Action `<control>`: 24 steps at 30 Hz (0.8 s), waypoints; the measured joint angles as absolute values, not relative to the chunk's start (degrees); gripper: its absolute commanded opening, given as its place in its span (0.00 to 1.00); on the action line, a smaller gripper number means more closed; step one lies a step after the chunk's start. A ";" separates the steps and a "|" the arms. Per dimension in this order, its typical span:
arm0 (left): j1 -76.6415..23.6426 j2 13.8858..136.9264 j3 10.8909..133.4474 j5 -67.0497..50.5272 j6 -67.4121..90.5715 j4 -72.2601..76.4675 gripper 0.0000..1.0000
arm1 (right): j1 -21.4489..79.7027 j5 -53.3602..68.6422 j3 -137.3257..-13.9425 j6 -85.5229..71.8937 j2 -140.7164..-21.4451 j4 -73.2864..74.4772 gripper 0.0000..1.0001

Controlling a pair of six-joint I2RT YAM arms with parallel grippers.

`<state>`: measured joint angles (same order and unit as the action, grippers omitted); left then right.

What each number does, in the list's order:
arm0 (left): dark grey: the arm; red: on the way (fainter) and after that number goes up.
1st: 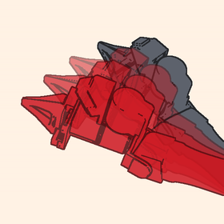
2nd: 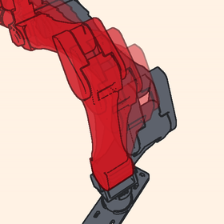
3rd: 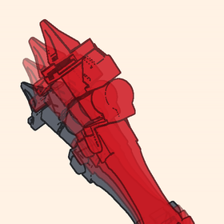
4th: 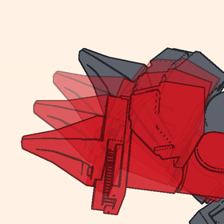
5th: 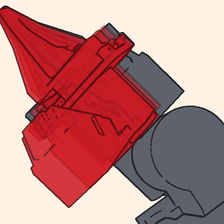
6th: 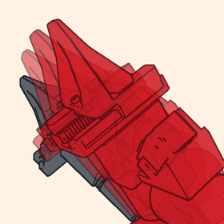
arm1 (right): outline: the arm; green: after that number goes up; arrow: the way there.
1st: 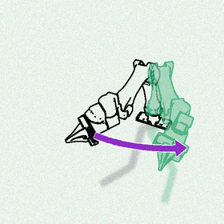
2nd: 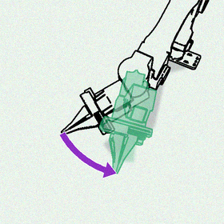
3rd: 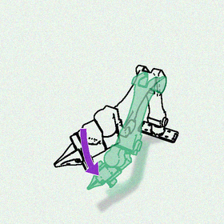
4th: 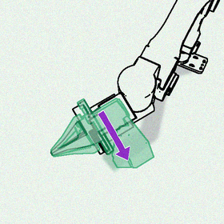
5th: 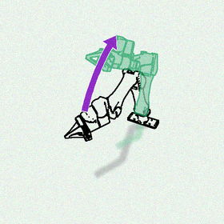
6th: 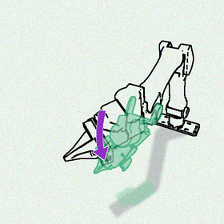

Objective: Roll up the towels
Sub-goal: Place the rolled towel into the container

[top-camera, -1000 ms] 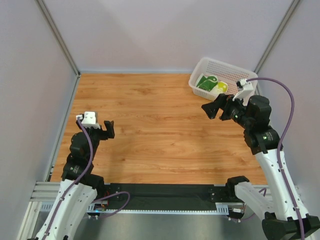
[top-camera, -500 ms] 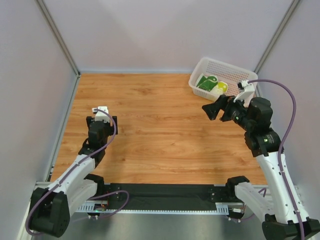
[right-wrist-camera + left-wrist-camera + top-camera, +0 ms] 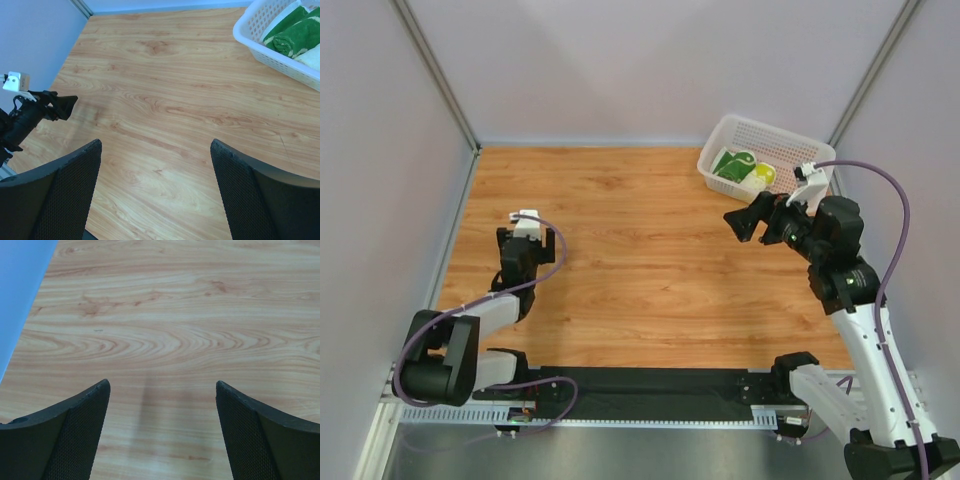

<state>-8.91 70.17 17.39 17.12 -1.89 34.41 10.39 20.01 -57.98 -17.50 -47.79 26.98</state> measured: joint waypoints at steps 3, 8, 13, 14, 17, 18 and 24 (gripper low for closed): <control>-6.31 72.20 16.47 13.65 -1.96 38.94 0.91 | 10.39 20.01 -57.60 -17.50 -47.88 26.81 0.90; -2.87 73.01 13.39 7.60 -1.87 46.76 0.93 | 10.39 20.03 -57.01 -17.52 -48.21 26.04 0.90; -2.81 74.28 11.81 4.97 -1.91 49.41 1.00 | 10.39 20.01 -56.38 -17.58 -48.56 25.19 0.90; -2.81 74.26 11.81 4.84 -1.85 49.60 1.00 | 10.39 19.97 -56.03 -17.69 -48.58 24.93 0.90; -2.81 74.19 11.77 4.49 -1.85 50.65 1.00 | 10.44 18.46 -55.24 -18.22 -48.95 24.49 1.00; -2.81 74.19 11.77 4.49 -1.85 50.85 1.00 | 10.46 17.58 -54.83 -18.39 -48.99 24.08 1.00; -2.81 74.19 11.77 4.21 -1.85 51.53 1.00 | 11.00 6.96 -48.36 -18.79 -49.71 19.35 1.00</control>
<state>-2.81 74.19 11.77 4.21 -1.85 51.53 11.00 6.96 -48.36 -18.79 -49.71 19.35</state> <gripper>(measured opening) 0.993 0.998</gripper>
